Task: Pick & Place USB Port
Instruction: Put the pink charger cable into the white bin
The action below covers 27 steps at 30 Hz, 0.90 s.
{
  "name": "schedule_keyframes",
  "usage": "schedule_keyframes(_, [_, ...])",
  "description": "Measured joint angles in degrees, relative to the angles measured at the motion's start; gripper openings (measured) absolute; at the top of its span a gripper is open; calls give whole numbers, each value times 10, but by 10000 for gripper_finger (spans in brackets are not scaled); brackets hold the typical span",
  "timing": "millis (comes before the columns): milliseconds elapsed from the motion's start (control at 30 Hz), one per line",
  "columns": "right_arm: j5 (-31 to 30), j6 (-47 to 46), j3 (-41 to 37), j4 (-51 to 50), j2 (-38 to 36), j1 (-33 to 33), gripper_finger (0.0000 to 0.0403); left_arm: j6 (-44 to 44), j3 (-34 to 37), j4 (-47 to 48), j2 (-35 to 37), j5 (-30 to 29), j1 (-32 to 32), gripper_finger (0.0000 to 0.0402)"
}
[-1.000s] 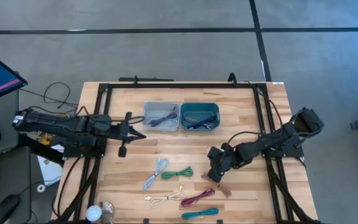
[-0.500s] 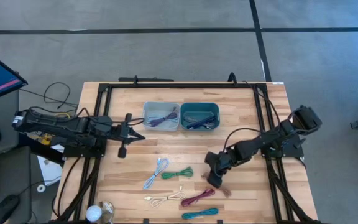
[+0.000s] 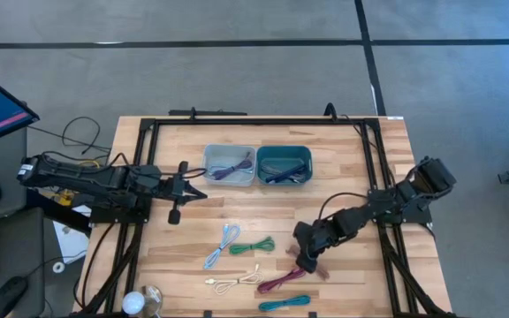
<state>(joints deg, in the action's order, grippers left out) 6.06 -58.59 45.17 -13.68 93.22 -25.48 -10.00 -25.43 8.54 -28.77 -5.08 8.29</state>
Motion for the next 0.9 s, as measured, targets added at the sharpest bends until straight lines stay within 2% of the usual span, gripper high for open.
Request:
schedule_keyframes(333, [20, 1, 6, 14, 52, -3, 72, 0, 0, -2, -7, 0, 0, 11])
schedule_keyframes(433, [16, 11, 9, 10, 49, -3, 53, 0, 0, -1, -7, 0, 0, 11])
schedule_keyframes(533, [17, 42, 15, 13, 39, -2, 15, 0, 0, -1, -7, 0, 0, 11])
schedule_keyframes(633, [14, 64, 23, 6, 26, 3, 13, 0, 0, -1, -8, 0, 0, 11])
schedule_keyframes(900, [-55, 166, 60, 7, -4, 27, 4, 4, 0, -4, -8, 0, 0, 11])
